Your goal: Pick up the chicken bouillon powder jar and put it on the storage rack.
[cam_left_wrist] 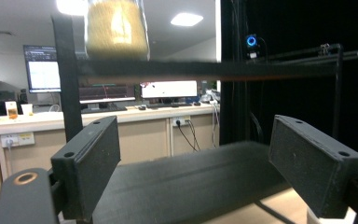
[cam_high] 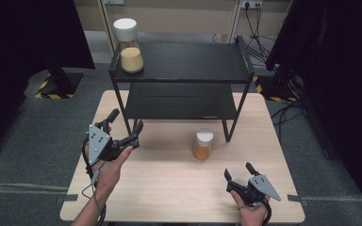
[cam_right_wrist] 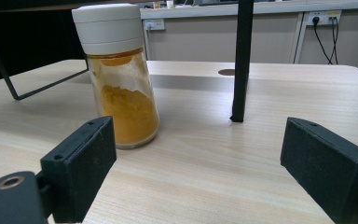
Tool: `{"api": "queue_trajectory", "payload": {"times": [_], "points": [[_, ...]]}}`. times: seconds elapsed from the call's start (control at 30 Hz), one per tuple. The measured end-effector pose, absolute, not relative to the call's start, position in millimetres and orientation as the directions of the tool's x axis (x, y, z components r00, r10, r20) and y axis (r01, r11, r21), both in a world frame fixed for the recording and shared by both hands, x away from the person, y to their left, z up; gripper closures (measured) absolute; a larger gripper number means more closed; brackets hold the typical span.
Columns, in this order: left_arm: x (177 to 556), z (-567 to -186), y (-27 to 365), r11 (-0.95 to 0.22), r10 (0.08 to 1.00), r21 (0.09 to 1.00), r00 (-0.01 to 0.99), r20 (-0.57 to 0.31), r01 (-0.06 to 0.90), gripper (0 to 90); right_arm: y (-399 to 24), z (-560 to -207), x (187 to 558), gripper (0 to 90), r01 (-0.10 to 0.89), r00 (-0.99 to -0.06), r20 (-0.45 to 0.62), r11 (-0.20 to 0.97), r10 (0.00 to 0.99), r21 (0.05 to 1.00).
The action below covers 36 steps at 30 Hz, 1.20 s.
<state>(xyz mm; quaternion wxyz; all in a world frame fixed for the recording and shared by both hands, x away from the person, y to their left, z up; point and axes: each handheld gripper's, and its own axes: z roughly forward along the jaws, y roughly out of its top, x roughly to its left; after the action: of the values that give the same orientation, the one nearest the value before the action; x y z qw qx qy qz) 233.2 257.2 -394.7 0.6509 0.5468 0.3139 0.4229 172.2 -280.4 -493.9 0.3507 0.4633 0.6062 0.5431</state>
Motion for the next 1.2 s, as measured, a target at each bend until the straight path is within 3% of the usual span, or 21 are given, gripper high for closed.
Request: {"api": "queue_trajectory", "payload": {"times": [0.7, 1.2], "points": [[221, -468, 270, 0.001, 0.895, 0.998, 0.446, 0.025, -0.06, 16.7, -280, -494, 172, 10.6, 0.181, -0.324, 0.075, -0.015, 0.943, 0.983], [217, -495, 277, -0.001, 0.903, 1.0, 0.43, -0.01, 0.027, 14.6, -280, -494, 172, 10.6, 0.179, -0.324, 0.075, -0.017, 0.943, 0.984]]}}
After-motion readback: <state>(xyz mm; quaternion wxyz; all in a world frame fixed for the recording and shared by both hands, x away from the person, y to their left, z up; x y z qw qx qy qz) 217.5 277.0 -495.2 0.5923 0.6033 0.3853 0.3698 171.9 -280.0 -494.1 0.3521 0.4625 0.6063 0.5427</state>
